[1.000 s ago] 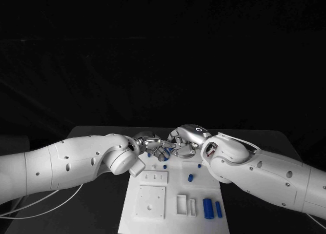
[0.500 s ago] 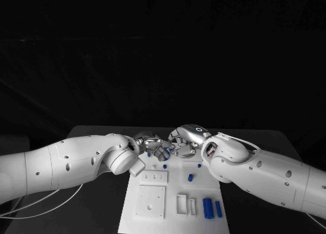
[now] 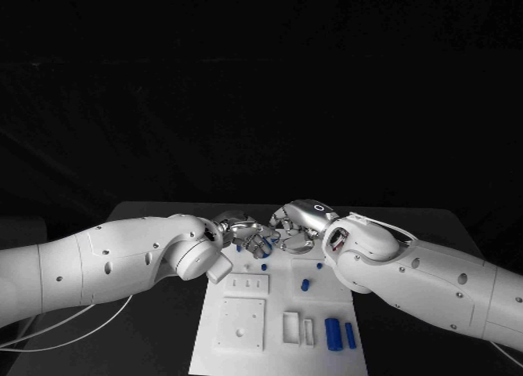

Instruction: Assemble the parts on the task board

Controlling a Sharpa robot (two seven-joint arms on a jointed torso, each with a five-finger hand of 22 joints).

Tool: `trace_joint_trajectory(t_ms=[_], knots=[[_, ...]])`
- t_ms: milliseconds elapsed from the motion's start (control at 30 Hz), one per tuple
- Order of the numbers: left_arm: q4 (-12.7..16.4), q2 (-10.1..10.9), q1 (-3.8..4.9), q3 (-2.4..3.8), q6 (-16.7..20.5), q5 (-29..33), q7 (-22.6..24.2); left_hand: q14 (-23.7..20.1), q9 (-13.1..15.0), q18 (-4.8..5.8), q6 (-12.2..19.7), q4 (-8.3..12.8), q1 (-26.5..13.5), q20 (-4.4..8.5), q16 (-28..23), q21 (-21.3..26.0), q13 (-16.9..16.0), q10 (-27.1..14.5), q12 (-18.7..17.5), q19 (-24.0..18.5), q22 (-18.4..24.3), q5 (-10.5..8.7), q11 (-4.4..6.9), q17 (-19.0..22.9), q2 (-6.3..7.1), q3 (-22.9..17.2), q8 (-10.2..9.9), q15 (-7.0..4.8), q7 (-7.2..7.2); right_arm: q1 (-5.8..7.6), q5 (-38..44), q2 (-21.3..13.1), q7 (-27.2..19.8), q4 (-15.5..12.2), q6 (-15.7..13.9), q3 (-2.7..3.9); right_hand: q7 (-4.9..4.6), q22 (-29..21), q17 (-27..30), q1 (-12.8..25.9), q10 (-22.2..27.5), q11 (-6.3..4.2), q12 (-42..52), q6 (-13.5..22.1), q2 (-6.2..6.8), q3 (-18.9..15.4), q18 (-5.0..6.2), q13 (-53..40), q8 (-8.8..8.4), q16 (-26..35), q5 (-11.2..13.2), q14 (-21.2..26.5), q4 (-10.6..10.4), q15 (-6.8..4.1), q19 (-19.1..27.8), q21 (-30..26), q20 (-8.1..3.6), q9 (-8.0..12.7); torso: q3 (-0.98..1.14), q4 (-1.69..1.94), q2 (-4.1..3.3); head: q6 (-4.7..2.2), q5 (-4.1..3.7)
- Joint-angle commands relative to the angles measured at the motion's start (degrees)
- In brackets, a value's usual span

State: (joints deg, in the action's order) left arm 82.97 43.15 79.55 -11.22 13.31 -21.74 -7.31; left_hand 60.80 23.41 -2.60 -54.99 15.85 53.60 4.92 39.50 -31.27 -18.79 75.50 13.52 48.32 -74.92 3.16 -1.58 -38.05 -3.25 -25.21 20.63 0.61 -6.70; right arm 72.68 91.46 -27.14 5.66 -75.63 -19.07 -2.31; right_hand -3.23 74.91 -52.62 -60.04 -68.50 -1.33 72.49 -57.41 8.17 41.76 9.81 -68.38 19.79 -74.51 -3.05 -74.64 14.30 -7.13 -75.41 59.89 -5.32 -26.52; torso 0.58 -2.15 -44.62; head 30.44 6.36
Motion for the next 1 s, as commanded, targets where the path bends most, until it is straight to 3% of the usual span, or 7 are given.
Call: trace_joint_trajectory(t_ms=[33,400,1000], knots=[[0.26,-0.07,0.1,0.1,-0.94,0.14,0.6,-0.2,0.01,0.45,-0.65,0.42,-0.44,0.2,0.34,-0.4,-0.17,0.65,0.15,-0.23,-1.03,0.13,-0.02,0.12,-0.01,-0.13,0.3,-0.11,-0.03,-0.11,0.66,0.01,0.29,0.11,1.12,-0.07,-1.74,0.49,-0.07,-0.29,-0.41,-0.11,0.3,-2.16,0.04,-0.1,5.19,-0.07,0.18,0.27,-0.14,0.05,-0.38,-0.5,0.16,-0.03,-0.42,-0.03,-0.01,-0.03,-0.01,0.01,-0.01],[0.2,-0.02,0.1,0.1,-0.79,-0.63,0.4,0.99,0.53,0.61,-3.69,0.69,0.45,0.7,1.76,-0.99,-1.4,3.0,1.02,0.15,-1.09,0.32,1.08,-0.06,-0.86,-0.92,1.39,-0.79,1.21,-0.11,0.65,0.01,0.25,0.07,1.32,-0.07,-1.73,0.49,-0.09,-0.29,-0.38,-0.12,0.28,-2.19,0.07,-0.06,5.19,-0.07,0.18,0.28,-0.15,0.04,-0.43,-0.51,0.15,-0.04,-0.44,-0.06,-0.01,-0.01,-0.01,0.13,-0.04],[0.32,0.08,0.1,0.11,0.05,-0.91,0.8,1.03,1.38,1.12,-5.38,0.74,0.58,1.1,2.7,-1.34,-2.56,4.27,1.49,-0.09,-1.09,3.15,1.66,-0.13,-1.56,-1.28,1.71,-1.09,1.92,-0.11,-0.54,0.48,-0.3,0.59,2.04,-0.16,-1.73,0.48,-0.1,-0.23,-0.08,-0.12,0.04,-2.12,0.25,-0.08,5.19,0.19,0.12,0.33,-0.13,0.06,-0.46,-0.52,0.16,-0.08,-0.46,-0.07,0.0,-0.04,-0.02,0.28,-0.01]])
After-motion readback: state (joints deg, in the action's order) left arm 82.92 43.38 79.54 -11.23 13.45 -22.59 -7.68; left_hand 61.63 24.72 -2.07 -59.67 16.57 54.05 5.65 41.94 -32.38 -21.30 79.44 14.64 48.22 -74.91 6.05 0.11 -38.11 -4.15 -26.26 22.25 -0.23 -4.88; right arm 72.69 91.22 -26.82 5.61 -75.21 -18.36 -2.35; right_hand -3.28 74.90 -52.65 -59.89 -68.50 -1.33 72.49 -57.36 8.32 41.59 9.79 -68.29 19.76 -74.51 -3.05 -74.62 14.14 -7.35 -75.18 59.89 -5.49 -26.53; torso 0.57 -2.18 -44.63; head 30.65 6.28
